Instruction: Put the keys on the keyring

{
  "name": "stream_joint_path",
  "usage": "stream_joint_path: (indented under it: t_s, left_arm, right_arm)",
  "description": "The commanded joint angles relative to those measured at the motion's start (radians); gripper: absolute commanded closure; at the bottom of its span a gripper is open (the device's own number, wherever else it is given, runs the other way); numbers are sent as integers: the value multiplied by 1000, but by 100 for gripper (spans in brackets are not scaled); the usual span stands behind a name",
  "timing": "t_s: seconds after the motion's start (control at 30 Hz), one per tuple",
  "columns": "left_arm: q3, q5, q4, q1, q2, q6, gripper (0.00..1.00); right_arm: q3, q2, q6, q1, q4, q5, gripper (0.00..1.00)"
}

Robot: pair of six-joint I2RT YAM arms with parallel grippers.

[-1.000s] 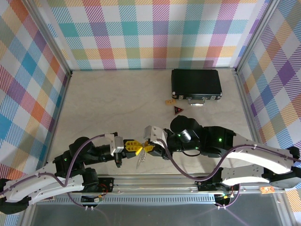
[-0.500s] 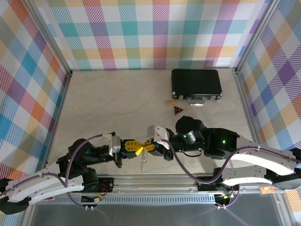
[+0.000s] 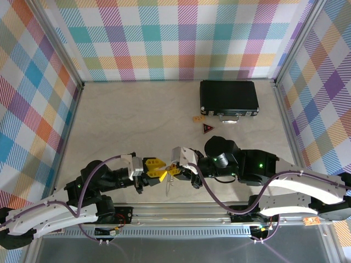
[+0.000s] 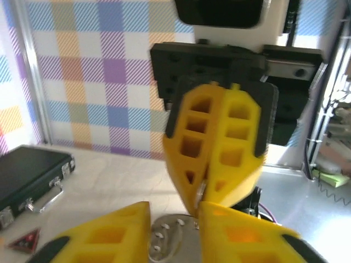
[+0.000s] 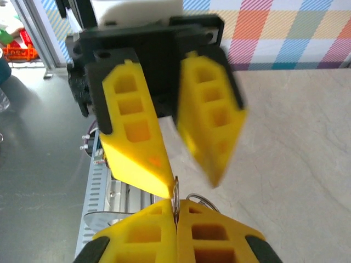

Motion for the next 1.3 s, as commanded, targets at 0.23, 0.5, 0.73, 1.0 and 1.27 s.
stream_joint_path:
  t_s: [0.23, 0.5, 0.73, 1.0, 1.27]
  left_arm:
    - [122, -77, -192, -3, 78, 91, 70]
    - [135, -71, -209, -4, 96, 105, 80]
    - [124, -57, -183, -3, 95, 105, 93]
    - [89, -23, -107, -3, 39, 87, 100]
    - [87, 37, -72, -3, 0, 74, 100]
  right_arm:
    - [82, 65, -35, 9, -87, 2, 100]
    - [84, 83, -30, 11, -89, -14, 100]
    - [75, 91, -18, 10, -62, -48, 100]
    - [63, 76, 4, 11, -39, -30, 92]
    - [8, 28, 40, 9, 20, 17, 77]
